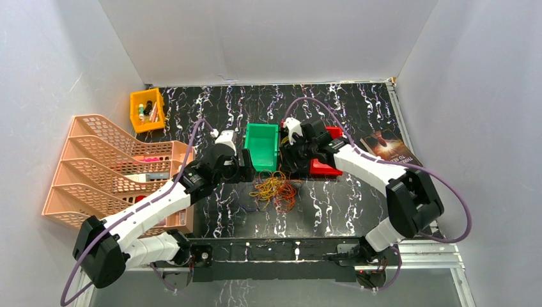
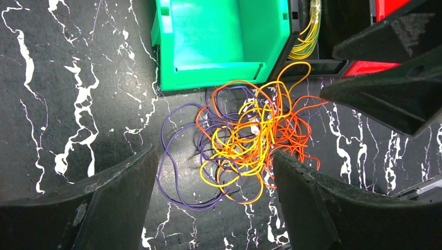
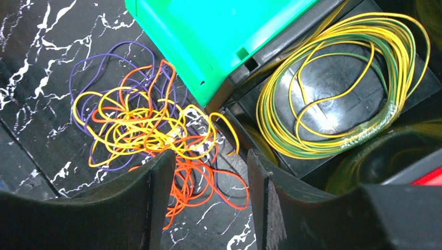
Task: Untangle the cables
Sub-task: Untie the cable.
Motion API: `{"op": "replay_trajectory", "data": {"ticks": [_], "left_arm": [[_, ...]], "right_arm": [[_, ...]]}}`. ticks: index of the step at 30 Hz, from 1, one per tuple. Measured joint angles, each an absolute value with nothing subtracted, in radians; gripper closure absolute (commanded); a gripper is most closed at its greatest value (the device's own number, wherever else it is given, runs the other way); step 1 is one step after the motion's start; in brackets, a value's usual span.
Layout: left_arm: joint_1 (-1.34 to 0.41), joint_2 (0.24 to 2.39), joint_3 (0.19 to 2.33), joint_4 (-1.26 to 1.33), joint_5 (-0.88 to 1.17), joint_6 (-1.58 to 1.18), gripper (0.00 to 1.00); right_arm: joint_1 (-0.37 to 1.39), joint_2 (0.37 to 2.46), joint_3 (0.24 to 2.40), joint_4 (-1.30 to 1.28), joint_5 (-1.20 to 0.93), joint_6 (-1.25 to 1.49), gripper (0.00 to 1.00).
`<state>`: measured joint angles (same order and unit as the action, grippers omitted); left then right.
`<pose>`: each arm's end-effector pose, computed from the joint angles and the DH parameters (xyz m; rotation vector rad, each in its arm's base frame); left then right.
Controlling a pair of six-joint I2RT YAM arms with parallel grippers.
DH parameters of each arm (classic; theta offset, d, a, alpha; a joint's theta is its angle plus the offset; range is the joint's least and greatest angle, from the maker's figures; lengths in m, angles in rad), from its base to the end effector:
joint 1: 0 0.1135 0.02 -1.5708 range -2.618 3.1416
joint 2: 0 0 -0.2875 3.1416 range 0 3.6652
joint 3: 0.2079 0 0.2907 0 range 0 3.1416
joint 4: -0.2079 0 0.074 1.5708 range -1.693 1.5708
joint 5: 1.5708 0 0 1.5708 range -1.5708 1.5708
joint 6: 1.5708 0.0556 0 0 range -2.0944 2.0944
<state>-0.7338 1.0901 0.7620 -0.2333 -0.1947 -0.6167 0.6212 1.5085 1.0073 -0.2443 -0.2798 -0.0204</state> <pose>0.2185 -0.1825 0.2651 0.0102 2.1779 -0.5852 0.2952 0.2302 0.2300 -0.8820 2.1931 0.6230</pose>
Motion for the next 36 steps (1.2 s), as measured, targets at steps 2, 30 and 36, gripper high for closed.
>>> {"op": "replay_trajectory", "data": {"ticks": [2, 30, 36], "left_arm": [[-0.734, 1.098, 0.762, -0.234, -0.193, -0.609, 0.22], [-0.734, 1.138, 0.783, -0.232, -0.161, -0.558, 0.23], [-0.734, 1.143, 0.783, -0.233, -0.162, -0.557, 0.23]], "right_arm": [[0.621, 1.533, 1.016, -0.233, -0.280, -0.032, 0.40], [0.616, 1.689, 1.054, -0.176, -0.292, -0.067, 0.68], [0.613, 1.689, 1.055, -0.182, -0.298, -0.082, 0.85]]}}
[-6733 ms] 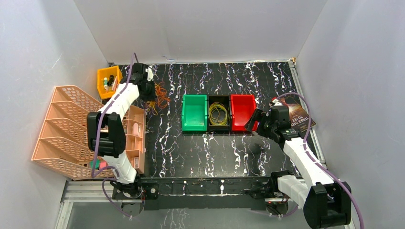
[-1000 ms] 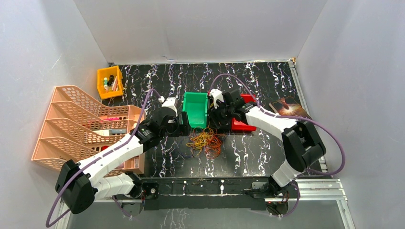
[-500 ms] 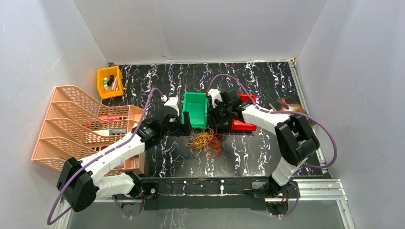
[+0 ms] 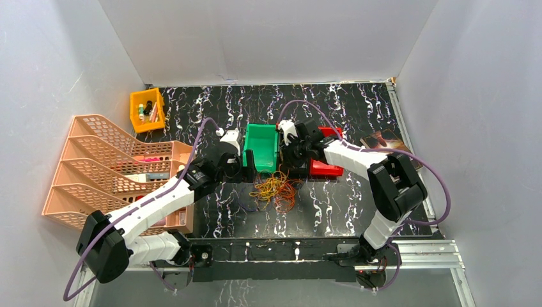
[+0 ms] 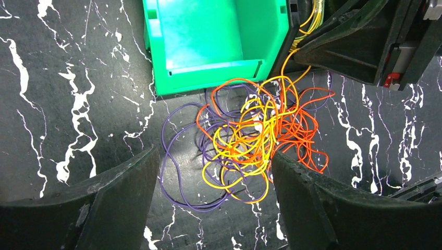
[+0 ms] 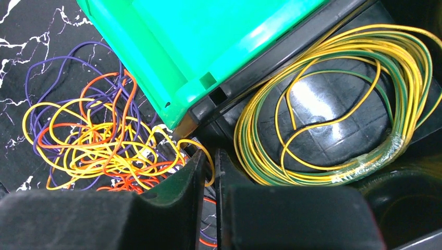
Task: Untangle the cables
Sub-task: Untie the cable.
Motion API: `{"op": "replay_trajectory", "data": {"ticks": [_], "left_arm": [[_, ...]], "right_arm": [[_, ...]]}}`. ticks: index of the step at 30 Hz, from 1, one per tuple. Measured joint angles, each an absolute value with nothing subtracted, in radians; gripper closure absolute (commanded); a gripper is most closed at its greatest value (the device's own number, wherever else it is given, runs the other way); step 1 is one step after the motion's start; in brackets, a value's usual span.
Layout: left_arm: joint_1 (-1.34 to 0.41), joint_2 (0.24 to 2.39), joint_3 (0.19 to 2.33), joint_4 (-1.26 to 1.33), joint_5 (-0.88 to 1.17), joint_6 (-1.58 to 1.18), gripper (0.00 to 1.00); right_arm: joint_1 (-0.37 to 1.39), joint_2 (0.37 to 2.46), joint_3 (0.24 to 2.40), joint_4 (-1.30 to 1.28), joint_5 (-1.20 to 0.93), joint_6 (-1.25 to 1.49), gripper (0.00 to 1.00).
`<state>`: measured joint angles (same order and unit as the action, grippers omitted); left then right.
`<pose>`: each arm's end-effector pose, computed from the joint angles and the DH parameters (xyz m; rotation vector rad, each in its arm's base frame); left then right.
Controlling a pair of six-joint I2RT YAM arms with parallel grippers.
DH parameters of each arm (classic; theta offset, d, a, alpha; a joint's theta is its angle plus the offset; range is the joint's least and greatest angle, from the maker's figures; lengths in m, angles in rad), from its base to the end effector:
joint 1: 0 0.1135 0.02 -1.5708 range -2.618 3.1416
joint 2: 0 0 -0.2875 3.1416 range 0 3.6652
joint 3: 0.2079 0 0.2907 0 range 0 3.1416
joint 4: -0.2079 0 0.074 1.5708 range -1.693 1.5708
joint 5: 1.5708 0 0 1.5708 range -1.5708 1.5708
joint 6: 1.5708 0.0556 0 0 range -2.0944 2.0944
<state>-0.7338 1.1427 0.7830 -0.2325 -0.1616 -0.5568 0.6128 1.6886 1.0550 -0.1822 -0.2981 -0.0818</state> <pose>0.2250 -0.1909 0.2592 0.1003 2.2079 -0.5643 0.3225 0.2467 0.1864 -0.9597 2.2279 0.6028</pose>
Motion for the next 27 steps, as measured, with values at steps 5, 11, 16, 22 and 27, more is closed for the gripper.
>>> {"op": "replay_trajectory", "data": {"ticks": [5, 11, 16, 22, 27], "left_arm": [[-0.734, 1.139, 0.788, -0.234, -0.184, -0.539, 0.21], [-0.734, 1.095, 0.788, -0.202, -0.199, -0.496, 0.19], [-0.734, 1.042, 0.788, -0.117, -0.176, -0.442, 0.13], [-0.734, 0.985, 0.754, 0.035, -0.141, -0.377, 0.02], [-0.730, 0.947, 0.677, 0.196, -0.007, -0.283, 0.02]], "right_arm": [[0.611, 1.668, 1.055, -0.188, -0.306, -0.083, 0.93], [0.611, 1.574, 1.055, -0.220, -0.323, -0.083, 1.00], [0.611, 1.479, 1.055, -0.261, -0.358, -0.082, 1.00], [0.611, 1.351, 1.049, -0.301, -0.403, -0.063, 1.00], [0.612, 1.244, 1.049, -0.318, -0.444, -0.031, 1.00]]}}
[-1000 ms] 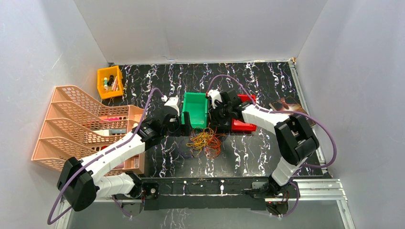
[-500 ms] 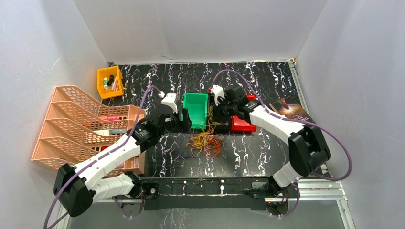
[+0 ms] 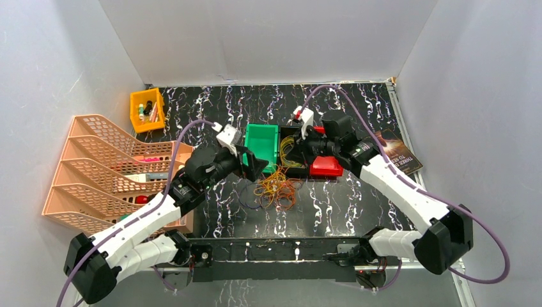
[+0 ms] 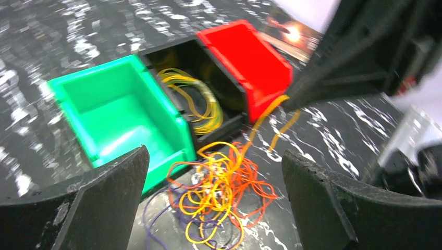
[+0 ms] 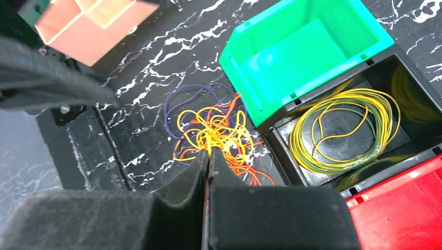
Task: Untangle the cables
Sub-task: Untie the cable.
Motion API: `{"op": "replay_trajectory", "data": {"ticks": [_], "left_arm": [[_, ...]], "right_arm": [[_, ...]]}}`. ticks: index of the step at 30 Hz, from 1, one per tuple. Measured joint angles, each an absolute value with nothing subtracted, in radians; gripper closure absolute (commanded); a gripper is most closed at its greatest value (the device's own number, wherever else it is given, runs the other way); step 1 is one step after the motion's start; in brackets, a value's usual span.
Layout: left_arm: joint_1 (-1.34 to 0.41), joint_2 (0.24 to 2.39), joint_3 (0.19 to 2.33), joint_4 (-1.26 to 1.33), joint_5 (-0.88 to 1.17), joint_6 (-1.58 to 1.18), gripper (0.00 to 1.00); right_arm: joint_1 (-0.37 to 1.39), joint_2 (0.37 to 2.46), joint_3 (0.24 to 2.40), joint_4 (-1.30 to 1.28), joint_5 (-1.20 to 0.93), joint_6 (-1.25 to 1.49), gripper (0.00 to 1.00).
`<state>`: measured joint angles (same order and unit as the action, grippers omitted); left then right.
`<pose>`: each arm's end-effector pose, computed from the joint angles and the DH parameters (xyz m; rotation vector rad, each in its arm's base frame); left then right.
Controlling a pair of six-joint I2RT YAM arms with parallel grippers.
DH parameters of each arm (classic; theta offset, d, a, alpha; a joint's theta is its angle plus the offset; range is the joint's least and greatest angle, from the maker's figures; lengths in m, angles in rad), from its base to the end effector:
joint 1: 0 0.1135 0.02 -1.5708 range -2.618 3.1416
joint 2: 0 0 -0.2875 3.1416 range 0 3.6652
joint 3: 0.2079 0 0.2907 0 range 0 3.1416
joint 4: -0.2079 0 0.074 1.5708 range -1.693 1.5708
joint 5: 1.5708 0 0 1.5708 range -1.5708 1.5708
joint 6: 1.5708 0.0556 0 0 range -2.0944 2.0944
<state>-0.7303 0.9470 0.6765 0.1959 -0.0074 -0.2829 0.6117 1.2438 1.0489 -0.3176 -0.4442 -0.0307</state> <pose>0.2025 -0.1808 0.3190 0.3719 1.6608 -0.7609 0.2536 0.2071 0.3286 -0.9319 1.9170 0.8112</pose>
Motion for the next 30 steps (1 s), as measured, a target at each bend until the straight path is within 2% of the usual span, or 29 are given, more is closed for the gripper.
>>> {"op": "replay_trajectory", "data": {"ticks": [5, 10, 30], "left_arm": [[-0.730, 0.939, 0.574, 0.389, 0.274, -0.173, 0.02], [-0.745, 1.008, 0.558, 0.486, 0.400, -0.117, 0.06], [-0.825, 1.288, 0.613, 0.709, 0.518, 0.004, 0.42]], "right_arm": [[0.612, 1.177, 1.033, -0.324, -0.490, -0.005, 1.00], [0.612, 1.153, 1.016, -0.371, -0.531, -0.006, 1.00], [0.612, 1.099, 1.016, -0.448, -0.600, -0.057, 1.00]]}}
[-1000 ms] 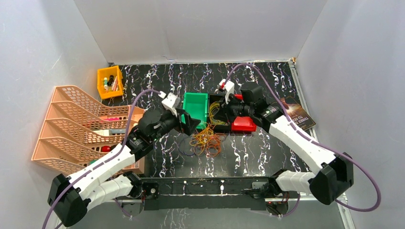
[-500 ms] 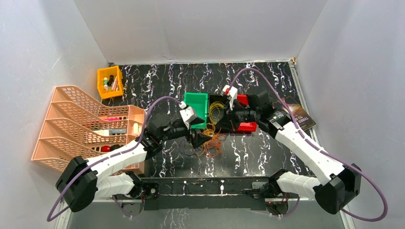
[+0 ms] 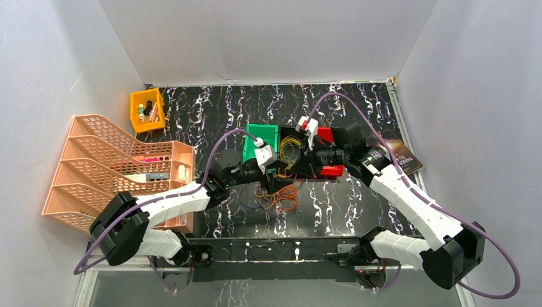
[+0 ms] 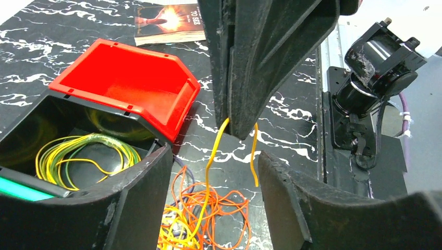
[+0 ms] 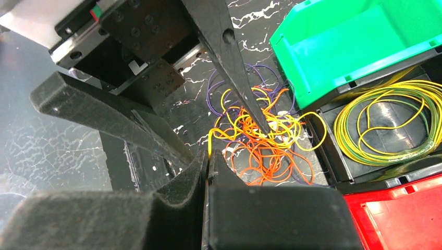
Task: Untangle the cables
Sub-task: Untie the cable.
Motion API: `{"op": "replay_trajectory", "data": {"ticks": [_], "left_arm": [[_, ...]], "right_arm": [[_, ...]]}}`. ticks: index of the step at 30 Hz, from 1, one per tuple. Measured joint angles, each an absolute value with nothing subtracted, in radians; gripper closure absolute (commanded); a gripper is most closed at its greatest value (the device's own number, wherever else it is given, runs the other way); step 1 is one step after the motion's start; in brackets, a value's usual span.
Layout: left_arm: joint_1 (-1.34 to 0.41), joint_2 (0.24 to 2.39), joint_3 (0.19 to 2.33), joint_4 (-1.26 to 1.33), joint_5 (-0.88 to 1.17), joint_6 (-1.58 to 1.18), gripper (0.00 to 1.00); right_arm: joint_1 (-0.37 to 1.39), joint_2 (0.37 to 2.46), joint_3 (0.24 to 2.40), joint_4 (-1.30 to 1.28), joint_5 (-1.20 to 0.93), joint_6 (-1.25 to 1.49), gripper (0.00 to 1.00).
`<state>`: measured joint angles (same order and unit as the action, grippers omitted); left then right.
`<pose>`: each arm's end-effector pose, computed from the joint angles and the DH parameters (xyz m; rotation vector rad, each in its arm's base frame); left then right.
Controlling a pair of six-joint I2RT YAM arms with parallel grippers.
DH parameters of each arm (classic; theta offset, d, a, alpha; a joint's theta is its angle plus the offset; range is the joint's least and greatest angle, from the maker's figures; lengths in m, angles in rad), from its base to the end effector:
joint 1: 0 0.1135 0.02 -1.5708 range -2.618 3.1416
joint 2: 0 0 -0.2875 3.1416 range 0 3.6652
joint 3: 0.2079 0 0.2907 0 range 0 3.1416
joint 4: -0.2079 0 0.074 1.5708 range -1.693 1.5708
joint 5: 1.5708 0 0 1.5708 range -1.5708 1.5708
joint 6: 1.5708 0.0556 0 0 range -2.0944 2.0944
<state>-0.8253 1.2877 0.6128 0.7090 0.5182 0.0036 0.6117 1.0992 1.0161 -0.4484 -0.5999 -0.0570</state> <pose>0.1978 -0.2549 0.2628 1.0324 1.2712 -1.0364 0.2122 0.1872 0.3450 -1.0458 1.8720 0.9588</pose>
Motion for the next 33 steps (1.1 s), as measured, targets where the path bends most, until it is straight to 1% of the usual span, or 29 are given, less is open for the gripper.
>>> {"op": "replay_trajectory", "data": {"ticks": [3, 5, 8, 13, 16, 24, 33], "left_arm": [[-0.837, 1.313, 0.618, 0.724, 0.517, 0.007, 0.46], [-0.841, 1.331, 0.618, 0.728, 0.513, 0.007, 0.52], [-0.842, 1.362, 0.618, 0.730, 0.512, 0.005, 0.67], [-0.842, 1.404, 0.614, 0.737, 0.508, -0.006, 0.85], [-0.842, 1.426, 0.593, 0.751, 0.487, -0.023, 0.88], [-0.842, 1.452, 0.493, 0.786, 0.417, -0.074, 0.88], [-0.847, 1.486, 0.456, 0.832, 0.397, -0.093, 0.88]], "right_arm": [[0.612, 1.099, 1.016, -0.452, -0.606, -0.057, 1.00], [0.612, 1.099, 1.017, -0.458, -0.609, -0.057, 1.00], [0.612, 1.095, 1.018, -0.474, -0.610, -0.057, 1.00], [0.612, 1.072, 1.034, -0.481, -0.611, -0.051, 1.00], [0.612, 1.049, 1.066, -0.485, -0.614, -0.036, 1.00], [0.612, 1.016, 1.206, -0.525, -0.622, -0.016, 1.00], [0.612, 0.971, 1.376, -0.556, -0.586, 0.018, 1.00]]}}
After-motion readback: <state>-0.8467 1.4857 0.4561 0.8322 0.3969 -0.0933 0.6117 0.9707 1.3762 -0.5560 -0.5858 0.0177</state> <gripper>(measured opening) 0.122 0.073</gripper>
